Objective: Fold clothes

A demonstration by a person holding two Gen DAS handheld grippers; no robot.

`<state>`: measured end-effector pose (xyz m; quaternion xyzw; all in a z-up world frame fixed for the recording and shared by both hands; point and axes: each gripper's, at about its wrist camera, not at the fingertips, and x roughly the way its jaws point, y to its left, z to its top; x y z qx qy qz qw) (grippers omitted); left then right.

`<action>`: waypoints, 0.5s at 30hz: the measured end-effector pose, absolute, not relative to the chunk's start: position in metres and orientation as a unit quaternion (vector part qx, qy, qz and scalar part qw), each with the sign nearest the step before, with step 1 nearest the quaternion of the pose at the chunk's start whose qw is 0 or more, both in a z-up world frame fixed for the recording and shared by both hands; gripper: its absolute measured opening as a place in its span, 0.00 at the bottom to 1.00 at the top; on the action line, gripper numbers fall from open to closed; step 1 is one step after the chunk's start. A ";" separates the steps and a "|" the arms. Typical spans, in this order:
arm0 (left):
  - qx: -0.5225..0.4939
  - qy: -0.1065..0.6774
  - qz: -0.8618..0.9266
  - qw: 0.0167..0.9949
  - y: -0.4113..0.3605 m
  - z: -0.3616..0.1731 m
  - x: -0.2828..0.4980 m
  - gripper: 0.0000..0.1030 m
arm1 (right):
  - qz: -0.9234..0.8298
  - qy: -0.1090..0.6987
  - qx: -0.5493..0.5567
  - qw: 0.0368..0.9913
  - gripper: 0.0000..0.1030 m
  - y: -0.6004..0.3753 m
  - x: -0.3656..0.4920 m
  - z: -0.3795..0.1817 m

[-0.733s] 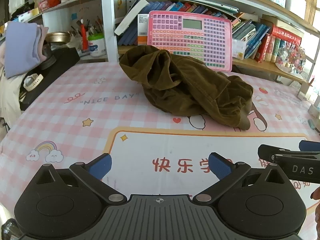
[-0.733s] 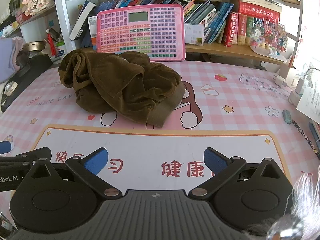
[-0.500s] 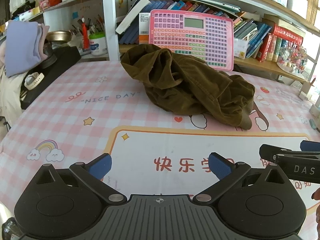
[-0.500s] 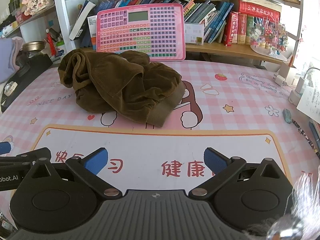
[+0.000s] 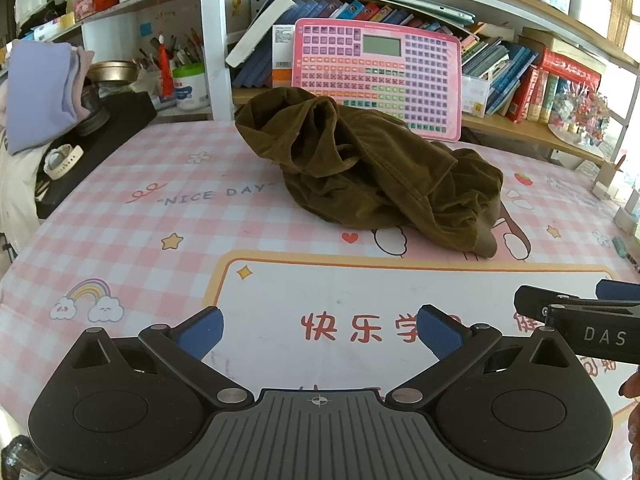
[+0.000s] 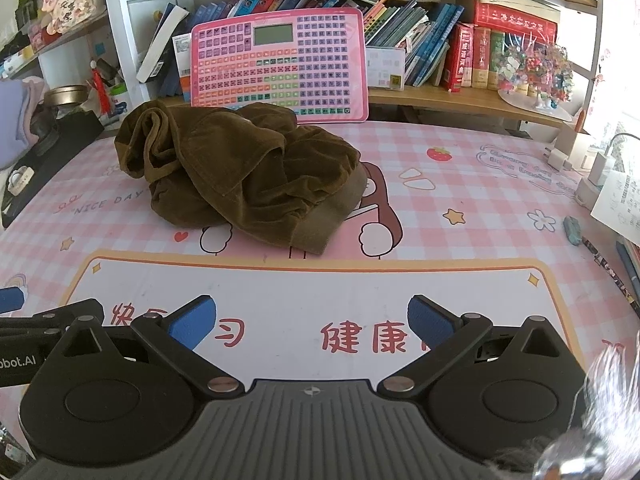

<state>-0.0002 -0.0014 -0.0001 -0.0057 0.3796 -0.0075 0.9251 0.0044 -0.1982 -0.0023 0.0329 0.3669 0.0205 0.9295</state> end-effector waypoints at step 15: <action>-0.005 0.384 -0.008 0.923 -0.004 0.001 -0.001 1.00 | 0.019 0.367 0.036 0.929 1.00 -0.201 0.004 -0.002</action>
